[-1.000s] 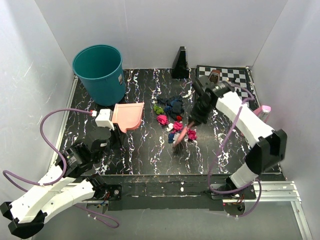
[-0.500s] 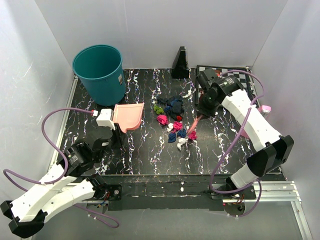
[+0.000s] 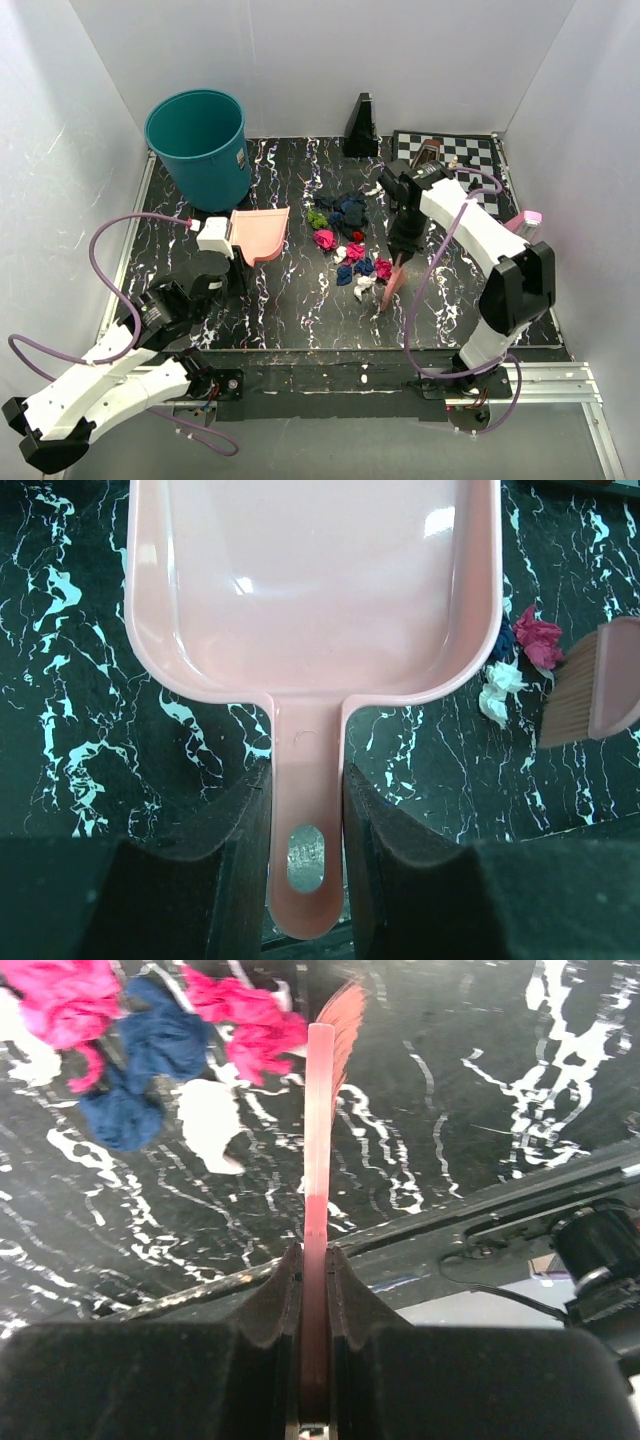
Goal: Sweep away the paper scraps from the table
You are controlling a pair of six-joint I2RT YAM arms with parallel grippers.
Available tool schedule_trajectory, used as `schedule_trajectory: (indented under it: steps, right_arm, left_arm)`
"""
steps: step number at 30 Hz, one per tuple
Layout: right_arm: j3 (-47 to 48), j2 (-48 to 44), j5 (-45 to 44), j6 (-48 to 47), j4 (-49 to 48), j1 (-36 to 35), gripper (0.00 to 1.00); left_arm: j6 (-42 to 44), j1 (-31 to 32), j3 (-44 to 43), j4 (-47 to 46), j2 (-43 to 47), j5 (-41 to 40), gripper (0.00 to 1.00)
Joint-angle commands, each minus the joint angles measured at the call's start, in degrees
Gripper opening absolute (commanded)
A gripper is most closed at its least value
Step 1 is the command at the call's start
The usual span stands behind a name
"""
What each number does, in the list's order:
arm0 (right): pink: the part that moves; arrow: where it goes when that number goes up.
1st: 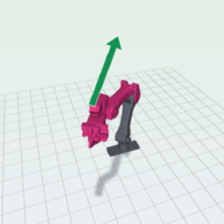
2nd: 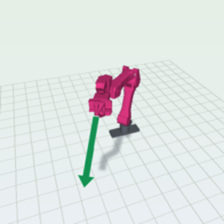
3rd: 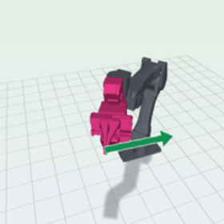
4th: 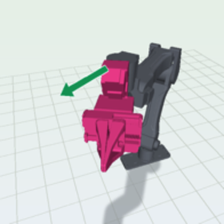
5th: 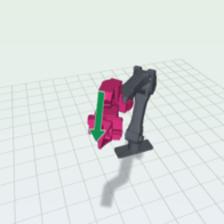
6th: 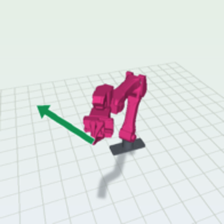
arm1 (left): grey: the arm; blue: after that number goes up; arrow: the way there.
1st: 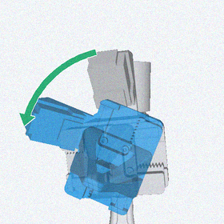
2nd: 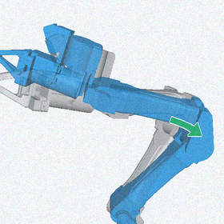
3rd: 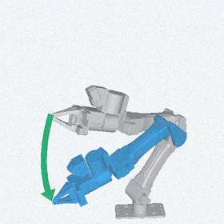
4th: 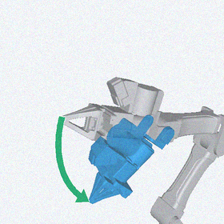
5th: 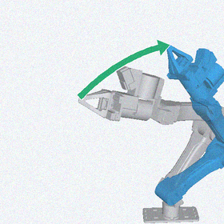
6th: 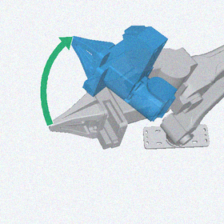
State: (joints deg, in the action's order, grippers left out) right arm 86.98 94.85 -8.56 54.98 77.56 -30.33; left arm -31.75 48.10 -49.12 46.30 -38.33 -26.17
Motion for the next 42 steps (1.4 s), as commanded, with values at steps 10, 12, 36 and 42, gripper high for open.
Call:
schedule_trajectory:
  steps: [10, 12, 36, 42]
  right_arm:
    - [26.57, 9.32, 14.18, -8.31, -3.11, 3.25, 0.01]
    - [24.83, 6.16, 13.40, -10.06, -4.95, 3.87, 0.01]
    - [-7.69, -19.26, 9.77, -53.02, -36.67, 3.96, 0.01]
    - [1.24, -11.81, 6.47, -60.25, -31.44, 3.52, 0.01]
  left_arm:
    - [-0.86, -0.28, 0.25, -0.07, -0.96, 0.06, 0.00]
    - [-0.77, -0.28, 0.52, -0.34, -1.57, 1.82, 0.00]
    - [4.07, 11.05, -8.89, 17.34, -22.12, 23.63, 0.00]
    - [0.28, 13.34, -7.92, 12.33, -29.25, 15.38, 0.00]
